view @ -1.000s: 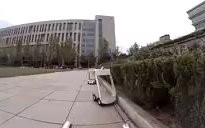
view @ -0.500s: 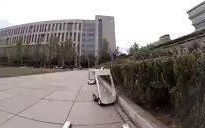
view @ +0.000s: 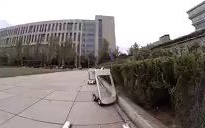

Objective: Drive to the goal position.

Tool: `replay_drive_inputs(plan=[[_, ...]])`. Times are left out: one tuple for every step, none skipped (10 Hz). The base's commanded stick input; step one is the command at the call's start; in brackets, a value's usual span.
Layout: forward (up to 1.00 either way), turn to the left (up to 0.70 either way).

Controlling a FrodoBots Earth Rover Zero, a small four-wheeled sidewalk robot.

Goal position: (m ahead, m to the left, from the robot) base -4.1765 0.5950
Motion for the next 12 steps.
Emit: replay_drive_inputs(plan=[[0.06,0.0],[0.06,0.0],[0.06,0.0],[0.06,0.0],[0.06,0.0],[0.06,0.0],[0.06,0.0],[0.06,0.0],[0.06,0.0],[0.06,0.0],[0.06,0.0],[0.06,0.0]])
